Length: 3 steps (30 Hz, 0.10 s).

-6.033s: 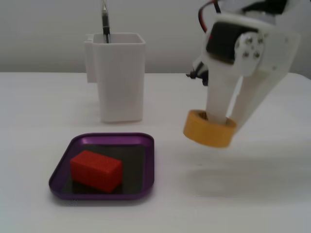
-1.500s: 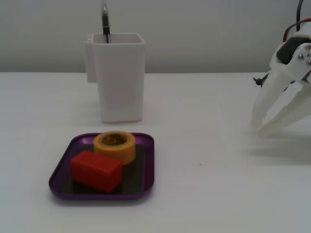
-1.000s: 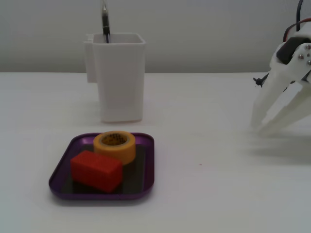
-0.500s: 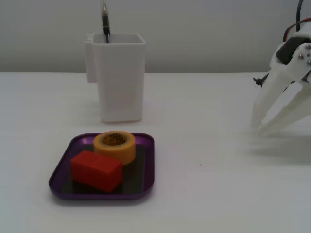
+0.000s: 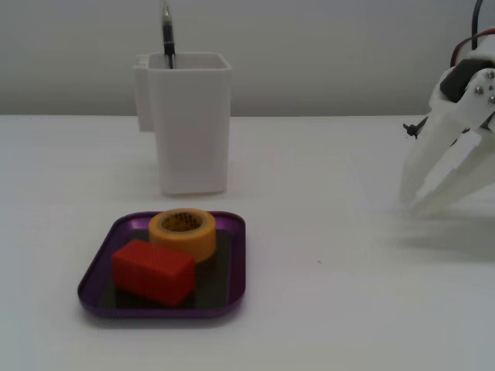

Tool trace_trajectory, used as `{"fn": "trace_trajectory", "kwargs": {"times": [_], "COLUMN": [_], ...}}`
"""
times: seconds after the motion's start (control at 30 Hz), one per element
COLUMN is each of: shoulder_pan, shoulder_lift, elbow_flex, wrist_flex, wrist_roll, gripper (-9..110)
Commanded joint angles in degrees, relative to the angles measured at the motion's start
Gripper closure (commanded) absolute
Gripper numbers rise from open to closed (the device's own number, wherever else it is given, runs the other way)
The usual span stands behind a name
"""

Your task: Grab up the yellow tape and put it in the box.

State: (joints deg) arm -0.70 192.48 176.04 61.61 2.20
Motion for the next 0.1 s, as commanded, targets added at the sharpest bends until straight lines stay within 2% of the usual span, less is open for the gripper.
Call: {"fn": "trace_trajectory", "kwargs": {"times": [0.0, 0.07], "shoulder_pan": [0.0, 0.0], "shoulder_lift": [5.4, 5.4], "elbow_flex": [0.6, 0.6], "wrist_flex": [-0.9, -0.9], "wrist_roll": [-0.2, -0.2], "gripper": [102, 102]}}
